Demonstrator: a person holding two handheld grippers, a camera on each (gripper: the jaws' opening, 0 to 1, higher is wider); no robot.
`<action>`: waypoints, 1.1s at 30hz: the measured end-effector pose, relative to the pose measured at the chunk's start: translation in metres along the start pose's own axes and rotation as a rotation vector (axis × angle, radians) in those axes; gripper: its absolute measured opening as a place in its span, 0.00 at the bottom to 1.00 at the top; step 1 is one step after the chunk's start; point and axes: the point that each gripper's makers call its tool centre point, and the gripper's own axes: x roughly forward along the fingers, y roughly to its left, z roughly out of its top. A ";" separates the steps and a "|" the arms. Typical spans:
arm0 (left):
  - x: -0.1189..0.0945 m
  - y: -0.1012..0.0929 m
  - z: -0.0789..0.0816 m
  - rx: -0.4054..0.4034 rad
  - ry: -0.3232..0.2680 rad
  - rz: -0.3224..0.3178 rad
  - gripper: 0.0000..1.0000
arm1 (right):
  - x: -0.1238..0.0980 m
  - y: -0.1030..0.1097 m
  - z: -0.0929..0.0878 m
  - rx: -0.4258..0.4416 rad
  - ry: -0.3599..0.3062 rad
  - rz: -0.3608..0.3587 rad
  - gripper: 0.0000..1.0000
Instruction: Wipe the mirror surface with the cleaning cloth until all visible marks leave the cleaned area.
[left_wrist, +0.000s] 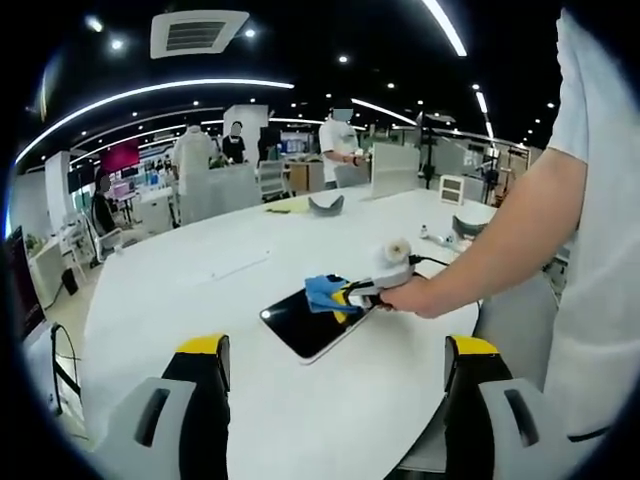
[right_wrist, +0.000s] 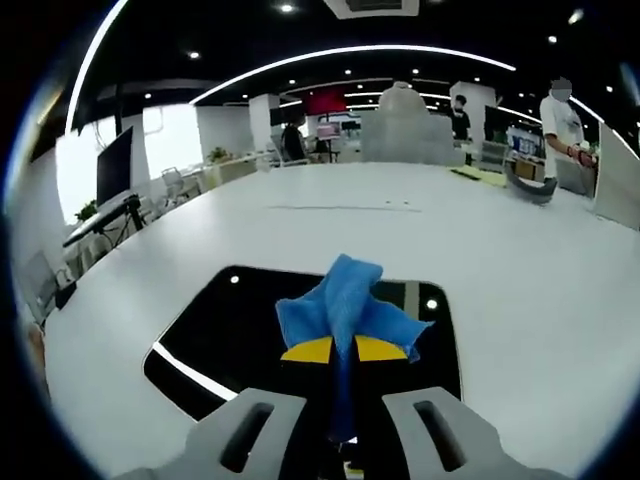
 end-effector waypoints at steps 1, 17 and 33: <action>0.001 0.000 0.000 0.006 0.001 -0.002 0.89 | 0.000 0.000 0.000 -0.001 0.003 0.000 0.01; -0.005 0.003 -0.003 -0.005 -0.003 0.015 0.89 | 0.009 0.041 0.002 -0.038 0.004 0.122 0.01; -0.009 0.005 -0.006 -0.012 0.000 0.024 0.89 | 0.014 0.071 0.003 -0.094 0.018 0.196 0.01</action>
